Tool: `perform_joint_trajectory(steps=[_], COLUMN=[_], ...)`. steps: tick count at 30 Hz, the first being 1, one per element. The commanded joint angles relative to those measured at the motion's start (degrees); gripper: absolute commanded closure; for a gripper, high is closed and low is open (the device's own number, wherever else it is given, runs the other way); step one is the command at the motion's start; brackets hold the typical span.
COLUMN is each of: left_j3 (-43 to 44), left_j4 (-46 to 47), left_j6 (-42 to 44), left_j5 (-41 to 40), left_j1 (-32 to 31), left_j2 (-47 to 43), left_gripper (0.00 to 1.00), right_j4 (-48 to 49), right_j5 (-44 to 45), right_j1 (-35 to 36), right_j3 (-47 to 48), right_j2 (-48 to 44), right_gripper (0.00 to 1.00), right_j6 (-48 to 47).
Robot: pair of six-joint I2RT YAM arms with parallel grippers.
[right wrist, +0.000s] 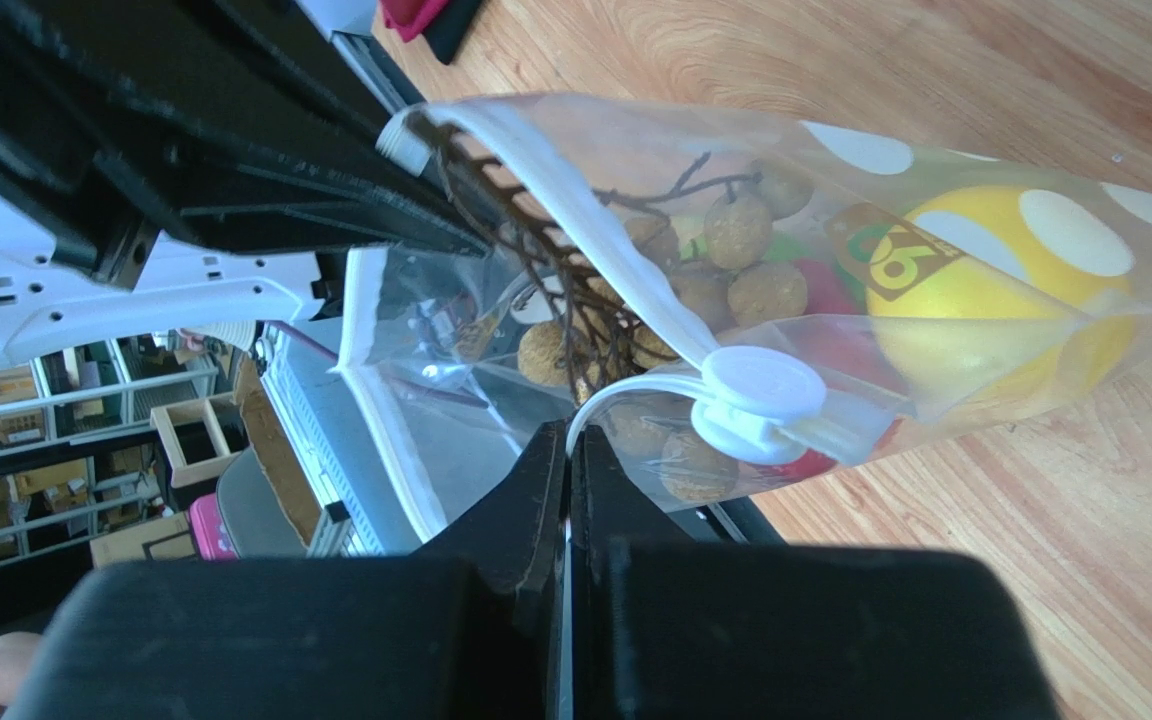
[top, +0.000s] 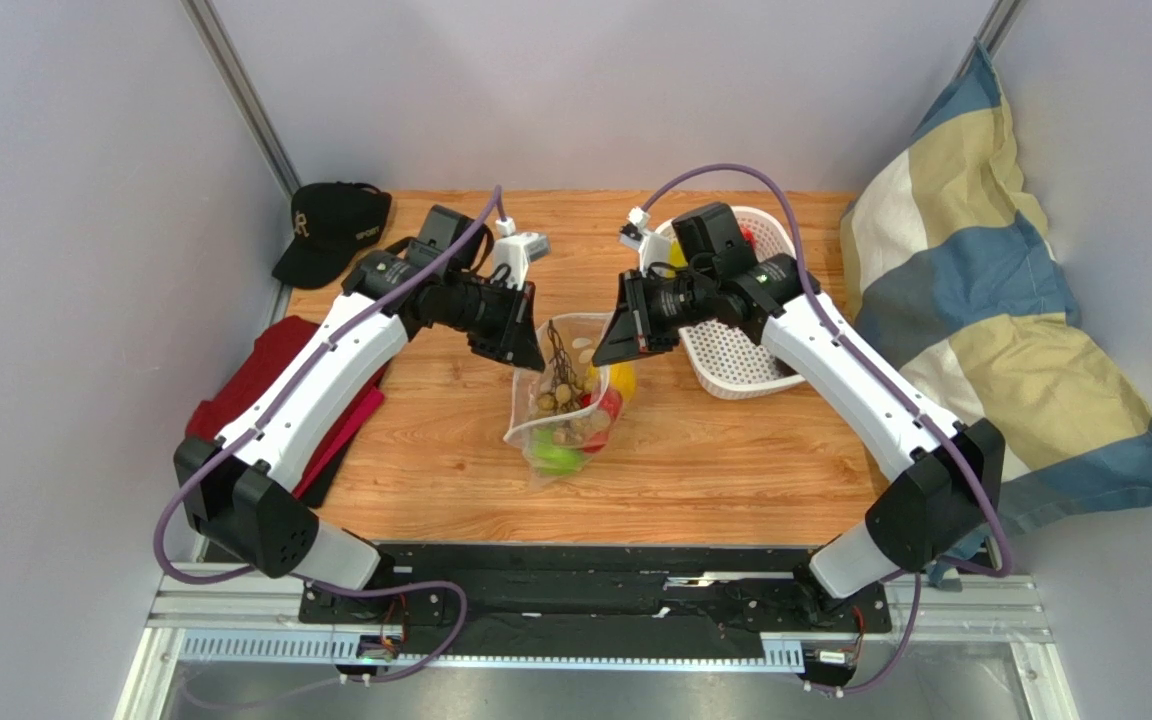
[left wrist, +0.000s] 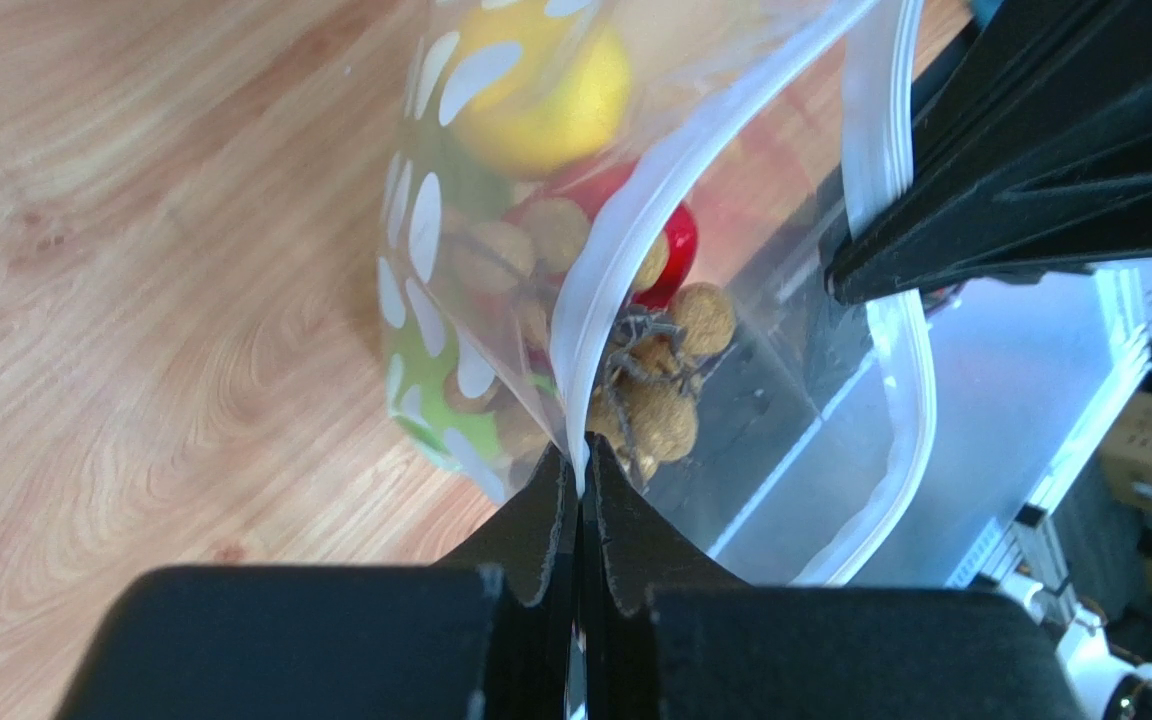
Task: Place the food in the zip-top bag and seal the zipper
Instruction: Adjust the zipper food storage bag at the center of the board, then zip the zipper food storage bag at the center of the board.
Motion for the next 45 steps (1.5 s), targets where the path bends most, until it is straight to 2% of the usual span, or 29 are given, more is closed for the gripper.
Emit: perform_joint_trajectory(steps=[1, 3, 5, 6, 7, 9, 12, 13, 17, 22, 28, 31, 34, 37, 38, 39, 40, 41, 43, 45], left_j3=[1.23, 1.58, 2.28, 2.63, 2.64, 2.29, 2.98, 3.25, 5.53, 7.82, 11.51, 13.79, 13.89, 12.22, 11.87, 11.34, 10.90, 9.94, 9.32, 8.97], left_j4=[-4.06, -3.71, -3.27, -3.19, -2.32, -0.91, 1.91, 2.09, 0.95, -0.02, -0.02, 0.68, 2.52, 3.67, 3.67, 3.32, 3.14, 3.23, 3.49, 3.58], left_j6=[3.75, 3.93, 4.37, 4.46, 4.11, 3.93, 2.61, 2.44, 2.43, 2.70, 2.62, 1.91, 5.67, 8.93, 9.63, 10.86, 11.13, 11.14, 12.70, 14.03], left_j5=[-3.51, -3.60, -3.16, -3.16, -3.33, -4.82, -8.51, -9.21, -12.82, -14.49, -17.74, -14.25, -3.98, 2.02, 2.99, 3.60, 5.61, 6.33, 9.39, 10.46], left_j1=[-0.46, -0.46, -0.46, -0.46, -0.46, -0.46, -0.29, -0.29, -0.37, -1.51, -5.20, -5.91, -5.82, -5.82, -5.82, -5.56, -5.39, -5.04, -3.98, -3.02], left_j2=[2.19, 2.80, 2.81, 2.46, 2.02, 1.14, 0.43, 0.95, 3.85, 7.63, 12.72, 15.19, 15.38, 14.41, 14.41, 14.32, 14.41, 14.41, 14.14, 14.32], left_gripper=[1.00, 1.00, 0.94, 0.89, 0.79, 0.71, 0.51, 0.50, 0.50, 0.61, 0.65, 0.69, 0.86, 0.93, 0.94, 0.99, 1.00, 1.00, 1.00, 1.00], right_j4=[1.92, 2.09, 2.01, 1.92, 2.00, 1.57, 1.39, 1.22, 1.13, 1.13, 2.00, 3.14, 4.64, 4.73, 4.56, 4.38, 3.77, 2.98, -0.08, -2.03], right_j5=[0.68, 1.46, 1.29, 1.21, 1.12, 0.94, 1.20, 1.21, 1.29, 1.29, -0.02, -0.73, -0.99, -0.47, -0.29, -0.11, -0.29, -2.20, -4.15, -3.28], right_j1=[-0.46, -0.37, -0.37, -0.37, -0.46, -0.46, -0.55, -0.55, -0.72, -0.81, -0.81, -0.81, -0.73, -1.16, -1.43, -1.86, -3.52, -4.76, -9.39, -12.22], right_j3=[-1.32, -1.14, -1.05, -1.05, -1.05, -0.96, -0.96, -1.05, -1.31, -0.70, -0.70, -1.31, -1.49, -1.23, -1.14, -1.23, -1.40, -1.05, -0.79, -1.31], right_j2=[4.49, 5.98, 6.25, 6.17, 5.82, 5.64, 5.11, 4.76, 4.15, 3.71, 3.97, 3.36, 2.13, 0.55, -0.77, -1.47, -2.00, -2.79, -3.59, -5.43], right_gripper=[1.00, 1.00, 1.00, 1.00, 1.00, 1.00, 1.00, 1.00, 1.00, 1.00, 1.00, 1.00, 1.00, 0.82, 0.67, 0.58, 0.46, 0.25, 0.16, 0.13], right_j6=[-1.38, -2.52, -3.31, -3.92, -4.19, -5.07, -5.86, -6.04, -6.39, -6.57, -5.95, -5.51, -5.60, -7.97, -9.02, -9.72, -11.56, -12.88, -18.39, -23.24])
